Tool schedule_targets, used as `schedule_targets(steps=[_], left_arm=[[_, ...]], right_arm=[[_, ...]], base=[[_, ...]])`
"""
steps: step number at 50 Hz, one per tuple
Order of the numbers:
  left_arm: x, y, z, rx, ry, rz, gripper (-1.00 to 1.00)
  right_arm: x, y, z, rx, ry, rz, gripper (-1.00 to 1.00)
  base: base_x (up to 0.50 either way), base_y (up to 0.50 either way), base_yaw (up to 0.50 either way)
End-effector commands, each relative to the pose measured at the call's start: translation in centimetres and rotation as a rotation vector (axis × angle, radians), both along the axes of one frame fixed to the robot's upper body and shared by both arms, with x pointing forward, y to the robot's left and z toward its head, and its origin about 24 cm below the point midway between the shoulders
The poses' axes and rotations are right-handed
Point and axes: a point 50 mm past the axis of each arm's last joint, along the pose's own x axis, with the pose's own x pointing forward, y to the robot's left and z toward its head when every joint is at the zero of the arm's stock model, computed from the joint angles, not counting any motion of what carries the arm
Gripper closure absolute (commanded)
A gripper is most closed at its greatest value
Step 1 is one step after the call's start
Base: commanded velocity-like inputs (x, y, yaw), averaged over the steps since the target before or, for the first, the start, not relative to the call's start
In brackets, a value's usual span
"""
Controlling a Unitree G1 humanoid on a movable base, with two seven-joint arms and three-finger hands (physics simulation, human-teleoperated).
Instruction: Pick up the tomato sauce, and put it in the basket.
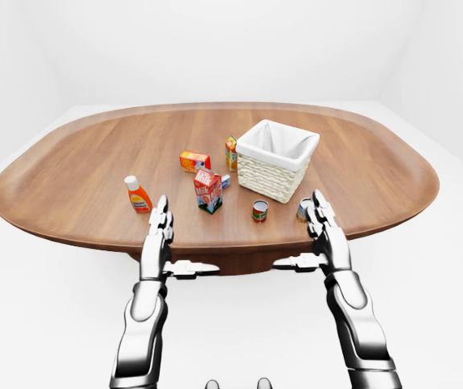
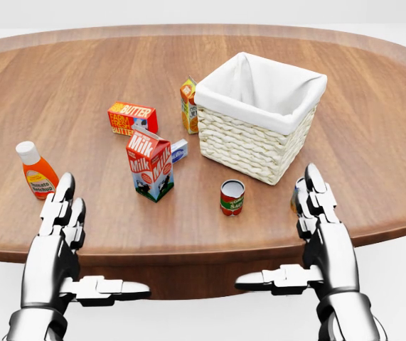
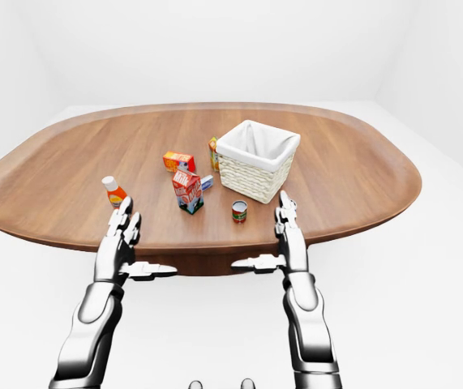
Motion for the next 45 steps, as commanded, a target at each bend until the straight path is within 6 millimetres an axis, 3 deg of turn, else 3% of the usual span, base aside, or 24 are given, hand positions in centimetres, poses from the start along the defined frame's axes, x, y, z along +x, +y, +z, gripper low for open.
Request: schedule_targets(steps=[1, 4, 15, 36, 45], left_arm=[[-0.6, 0.0, 1.6, 0.019, -0.071, 0.004, -1.00], [-1.0, 0.0, 2.8, 0.027, -0.119, 0.005, -1.00], [-1.3, -0.1, 3.4, 0.036, -0.145, 0.005, -1.00], [-1.1, -0.2, 3.0, 0.038, -0.130, 0.001, -1.00], [-1.1, -0.3, 3.1, 0.037, -0.132, -0.004, -1.00]], right_arm=[[-0.2, -0.5, 2.7, 0.014, -0.114, -0.004, -1.00], [-0.5, -0.6, 3.8, 0.021, -0.163, -0.005, -1.00], [-0.9, -0.7, 4.9, 0.025, -0.214, 0.013, -1.00], [-0.9, -0.5, 4.0, 0.023, -0.177, 0.039, -1.00], [-1.1, -0.4, 3.9, 0.025, -0.173, 0.052, -1.00]], base=[[0.00, 0.00, 0.00], [0.00, 0.00, 0.00], [0.00, 0.00, 0.00], [0.49, 0.00, 0.00], [0.00, -0.02, 0.00]])
